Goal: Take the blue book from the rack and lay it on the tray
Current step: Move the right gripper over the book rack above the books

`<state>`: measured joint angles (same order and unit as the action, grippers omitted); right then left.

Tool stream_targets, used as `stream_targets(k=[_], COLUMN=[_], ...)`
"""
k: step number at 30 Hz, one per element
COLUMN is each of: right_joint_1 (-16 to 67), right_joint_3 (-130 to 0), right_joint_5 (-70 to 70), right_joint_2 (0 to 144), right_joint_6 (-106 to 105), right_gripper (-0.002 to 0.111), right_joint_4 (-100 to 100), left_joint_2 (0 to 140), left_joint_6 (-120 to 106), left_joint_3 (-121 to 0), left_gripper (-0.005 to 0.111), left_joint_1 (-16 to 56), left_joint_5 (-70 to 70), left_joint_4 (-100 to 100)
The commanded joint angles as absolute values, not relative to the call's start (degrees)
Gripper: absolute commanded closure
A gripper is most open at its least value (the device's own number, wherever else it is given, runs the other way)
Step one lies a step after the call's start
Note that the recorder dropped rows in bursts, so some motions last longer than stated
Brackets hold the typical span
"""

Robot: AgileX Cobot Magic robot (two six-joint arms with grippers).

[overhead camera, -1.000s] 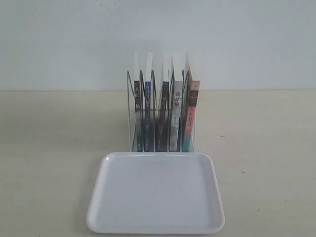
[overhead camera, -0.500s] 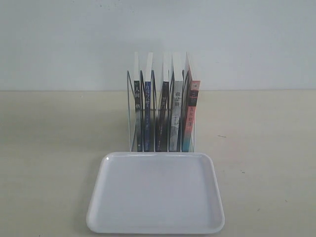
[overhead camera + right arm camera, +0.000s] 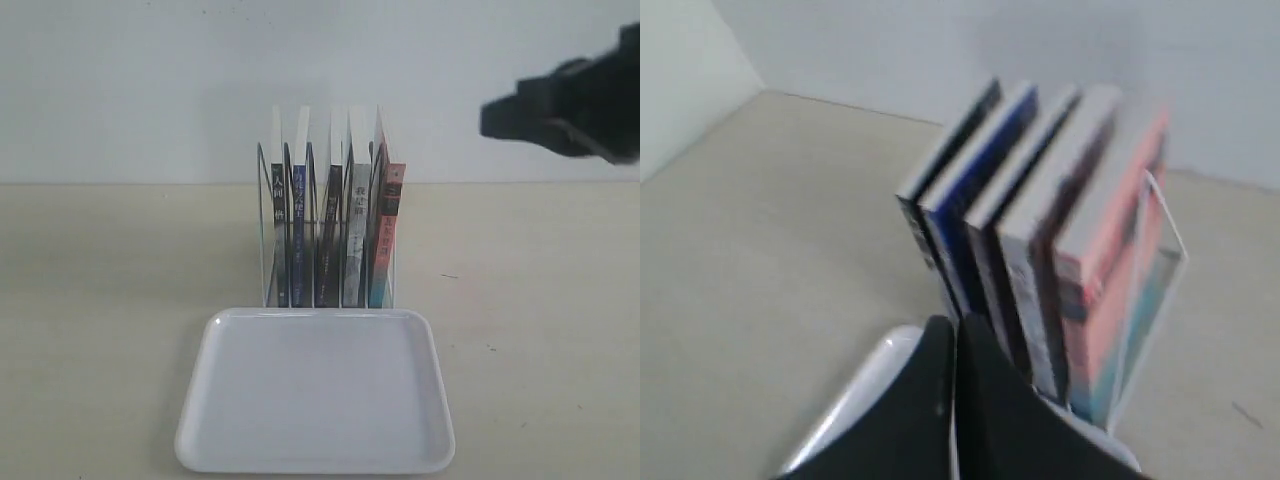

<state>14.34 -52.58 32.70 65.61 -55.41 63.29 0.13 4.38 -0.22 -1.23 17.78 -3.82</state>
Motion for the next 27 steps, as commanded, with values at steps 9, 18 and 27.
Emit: stream_targets(k=[9,18,27], right_joint_1=[44.7,44.5,44.5], right_joint_3=[-99.2,-110.4,-110.4], right_joint_5=[55.1,56.7,56.4], right_joint_2=[98.2,106.6,108.2], right_joint_6=[20.0,17.0,20.4], right_gripper=[0.108,0.108,0.066], right_joint_4=[-20.6,-16.9,-18.4], left_joint_2=[0.0,0.0,0.0], left_joint_6=[4.3,4.3,4.3], left_joint_3=[0.0,0.0,0.0], left_gripper=[0.101,0.101,0.101], left_joint_1=[-0.8,-0.8,-0.8], left_joint_5=[17.6,17.5,17.5], left_joint_4=[-4.0,-4.0,-4.0])
